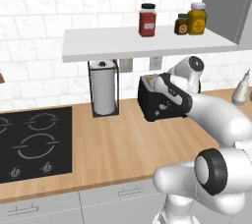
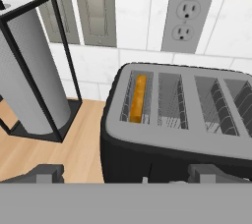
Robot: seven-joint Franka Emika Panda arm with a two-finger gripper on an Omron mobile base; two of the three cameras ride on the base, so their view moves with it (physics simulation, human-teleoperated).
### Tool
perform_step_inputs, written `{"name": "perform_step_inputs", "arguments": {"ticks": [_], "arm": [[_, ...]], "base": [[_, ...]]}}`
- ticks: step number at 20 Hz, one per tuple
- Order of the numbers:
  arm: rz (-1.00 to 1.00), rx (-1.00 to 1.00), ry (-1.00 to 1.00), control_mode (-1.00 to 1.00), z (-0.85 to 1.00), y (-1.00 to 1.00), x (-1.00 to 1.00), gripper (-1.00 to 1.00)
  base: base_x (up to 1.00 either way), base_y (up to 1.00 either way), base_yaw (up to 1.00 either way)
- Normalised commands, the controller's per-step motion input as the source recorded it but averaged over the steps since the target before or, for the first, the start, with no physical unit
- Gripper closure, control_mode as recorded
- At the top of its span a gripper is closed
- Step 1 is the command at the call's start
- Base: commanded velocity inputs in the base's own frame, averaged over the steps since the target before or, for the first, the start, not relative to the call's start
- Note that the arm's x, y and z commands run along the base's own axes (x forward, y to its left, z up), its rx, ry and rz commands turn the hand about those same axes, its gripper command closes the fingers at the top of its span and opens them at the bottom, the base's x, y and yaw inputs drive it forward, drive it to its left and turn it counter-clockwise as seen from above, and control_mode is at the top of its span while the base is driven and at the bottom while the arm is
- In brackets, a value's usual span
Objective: Start the toaster. Once the lever pops up, take the bread to the plate on the dining counter.
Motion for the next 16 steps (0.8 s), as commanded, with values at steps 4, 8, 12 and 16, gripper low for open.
{"name": "perform_step_inputs", "arguments": {"ticks": [4,8,12,16], "arm": [[0.0,0.0,0.0,-1.0,0.0,0.0,0.0,-1.0],[0.0,0.0,0.0,-1.0,0.0,0.0,0.0,-1.0],[0.0,0.0,0.0,-1.0,0.0,0.0,0.0,-1.0],[0.0,0.0,0.0,-1.0,0.0,0.0,0.0,-1.0]], "base": [[0.0,0.0,0.0],[0.0,0.0,0.0],[0.0,0.0,0.0],[0.0,0.0,0.0]]}}
